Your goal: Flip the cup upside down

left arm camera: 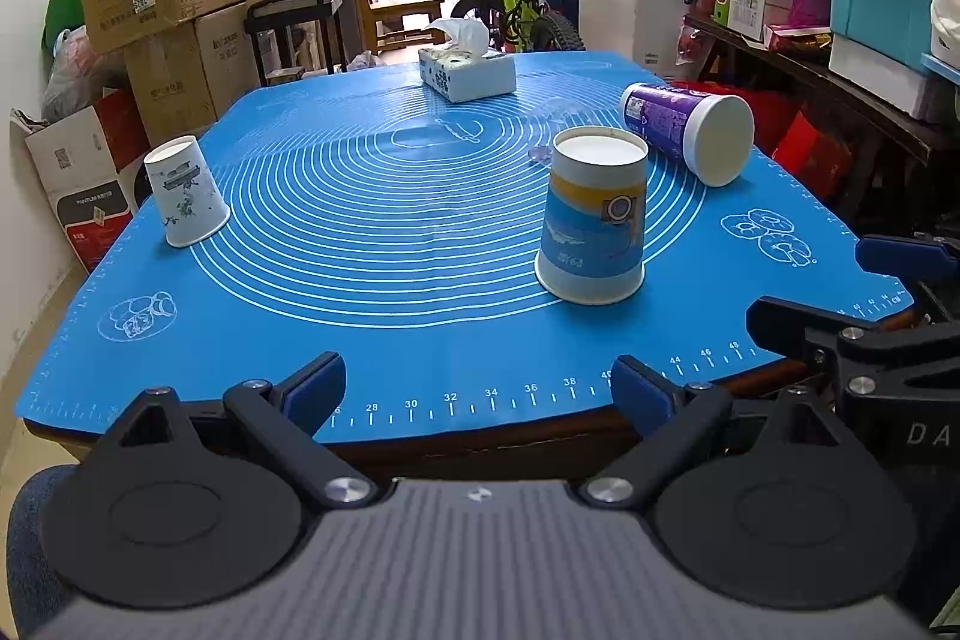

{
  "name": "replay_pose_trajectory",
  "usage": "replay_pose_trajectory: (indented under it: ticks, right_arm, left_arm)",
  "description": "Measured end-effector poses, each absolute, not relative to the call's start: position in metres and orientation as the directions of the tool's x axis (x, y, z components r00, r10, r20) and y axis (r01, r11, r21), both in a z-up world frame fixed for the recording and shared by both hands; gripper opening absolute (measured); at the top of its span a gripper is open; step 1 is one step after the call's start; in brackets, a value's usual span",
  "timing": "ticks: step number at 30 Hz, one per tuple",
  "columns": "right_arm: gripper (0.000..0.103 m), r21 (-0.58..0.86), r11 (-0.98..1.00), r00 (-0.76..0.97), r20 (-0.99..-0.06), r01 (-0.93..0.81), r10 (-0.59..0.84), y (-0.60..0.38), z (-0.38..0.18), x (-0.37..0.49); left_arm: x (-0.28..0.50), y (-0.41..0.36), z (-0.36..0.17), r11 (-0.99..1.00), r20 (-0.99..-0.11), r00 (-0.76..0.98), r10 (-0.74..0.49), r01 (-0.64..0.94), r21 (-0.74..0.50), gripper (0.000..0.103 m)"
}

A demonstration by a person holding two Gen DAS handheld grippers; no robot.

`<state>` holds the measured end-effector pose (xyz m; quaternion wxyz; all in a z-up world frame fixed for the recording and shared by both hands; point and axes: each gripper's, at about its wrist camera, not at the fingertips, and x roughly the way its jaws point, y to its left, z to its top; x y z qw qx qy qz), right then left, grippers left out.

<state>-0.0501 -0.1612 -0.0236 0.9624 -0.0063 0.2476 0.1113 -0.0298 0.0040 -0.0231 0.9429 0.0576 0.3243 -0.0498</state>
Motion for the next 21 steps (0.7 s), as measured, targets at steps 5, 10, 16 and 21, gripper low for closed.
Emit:
replay_pose_trajectory:
  ticks: [5,10,16,21]
  right_arm:
    - [0.094,0.044,0.975,0.853,-0.477,-0.218,0.212,-0.1612,-0.0237,-0.0501]
    - [0.094,0.044,0.975,0.853,-0.478,-0.218,0.212,-0.1609,-0.0243,-0.0501]
    - [0.094,0.048,0.975,0.849,-0.483,-0.219,0.215,-0.1607,-0.0252,-0.0497]
    - [0.094,0.049,0.974,0.849,-0.483,-0.219,0.215,-0.16,-0.0255,-0.0493]
  left_arm:
    - [-0.0299,0.0038,-0.0231,0.989,-0.618,0.784,-0.056,0.13,0.076,0.094]
    - [-0.0299,0.0038,-0.023,0.988,-0.617,0.785,-0.057,0.132,0.077,0.094]
    - [-0.0298,0.0038,-0.0231,0.988,-0.617,0.785,-0.056,0.131,0.076,0.094]
    - [-0.0298,0.0037,-0.0232,0.988,-0.618,0.784,-0.056,0.131,0.077,0.094]
